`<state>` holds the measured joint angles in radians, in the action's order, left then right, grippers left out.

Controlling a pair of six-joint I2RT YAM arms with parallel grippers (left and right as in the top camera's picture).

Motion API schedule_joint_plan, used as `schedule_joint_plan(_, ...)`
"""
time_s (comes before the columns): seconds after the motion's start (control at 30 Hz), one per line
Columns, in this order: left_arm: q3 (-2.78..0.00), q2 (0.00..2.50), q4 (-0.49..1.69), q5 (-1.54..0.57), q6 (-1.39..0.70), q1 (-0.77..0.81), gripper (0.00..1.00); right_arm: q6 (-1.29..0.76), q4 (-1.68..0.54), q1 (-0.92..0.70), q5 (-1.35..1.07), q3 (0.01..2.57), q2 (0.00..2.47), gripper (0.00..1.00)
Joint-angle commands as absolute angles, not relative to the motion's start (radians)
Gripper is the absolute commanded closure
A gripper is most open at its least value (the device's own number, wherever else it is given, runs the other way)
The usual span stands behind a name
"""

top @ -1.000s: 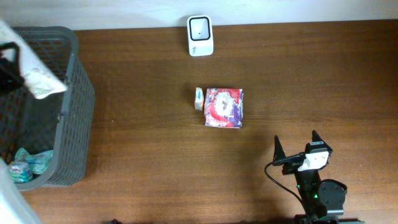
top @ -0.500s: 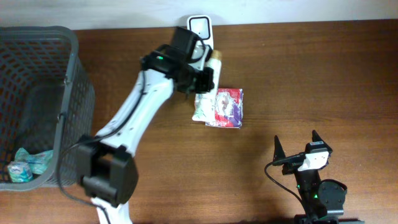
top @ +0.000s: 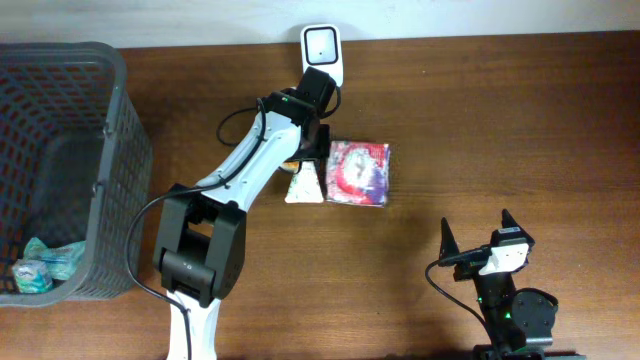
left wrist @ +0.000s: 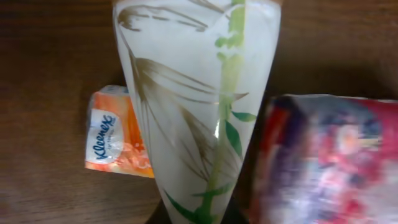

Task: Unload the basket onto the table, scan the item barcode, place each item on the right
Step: 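Place the white tube upright beside the floral bag, release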

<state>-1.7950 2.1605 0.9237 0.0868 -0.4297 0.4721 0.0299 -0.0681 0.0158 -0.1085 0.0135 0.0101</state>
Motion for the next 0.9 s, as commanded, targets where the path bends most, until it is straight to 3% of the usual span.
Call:
schedule_joint_plan(0.0,-1.798,2.159,0.923,0.113,-0.455,0.471,1.0,0.025,-0.072,0.007,-0.103,0.006,0.004,0.01)
schedule_joint_plan(0.3,-1.768,2.207,0.921,-0.014,-0.456,0.497,1.0,0.025,-0.072,0.007,-0.103,0.006,0.004,0.01)
schedule_joint_plan(0.37,-1.768,2.207,0.899,-0.023,-0.456,0.52,0.92,0.025,-0.072,0.007,-0.103,0.006,0.004,0.01)
schedule_joint_plan(0.47,-1.768,2.208,0.897,-0.024,-0.509,0.552,0.91,0.025,-0.072,0.007,-0.103,0.006,0.004,0.01)
schedule_joint_plan(0.53,-1.768,2.208,0.886,-0.023,-0.508,0.569,0.75,0.025,-0.072,0.007,-0.103,0.006,0.004,0.01)
schedule_joint_plan(0.67,-1.806,2.206,0.9,-0.039,-0.508,0.562,0.57,0.025,-0.072,0.007,-0.103,0.006,0.004,0.01)
schedule_joint_plan(0.77,-1.94,2.201,0.983,-0.038,-0.463,0.548,0.28,0.025,-0.072,0.007,-0.103,0.006,0.004,0.01)
schedule_joint_plan(0.87,-2.172,2.198,1.153,-0.038,-0.411,0.508,0.1,0.025,-0.072,0.007,-0.103,0.006,0.004,0.01)
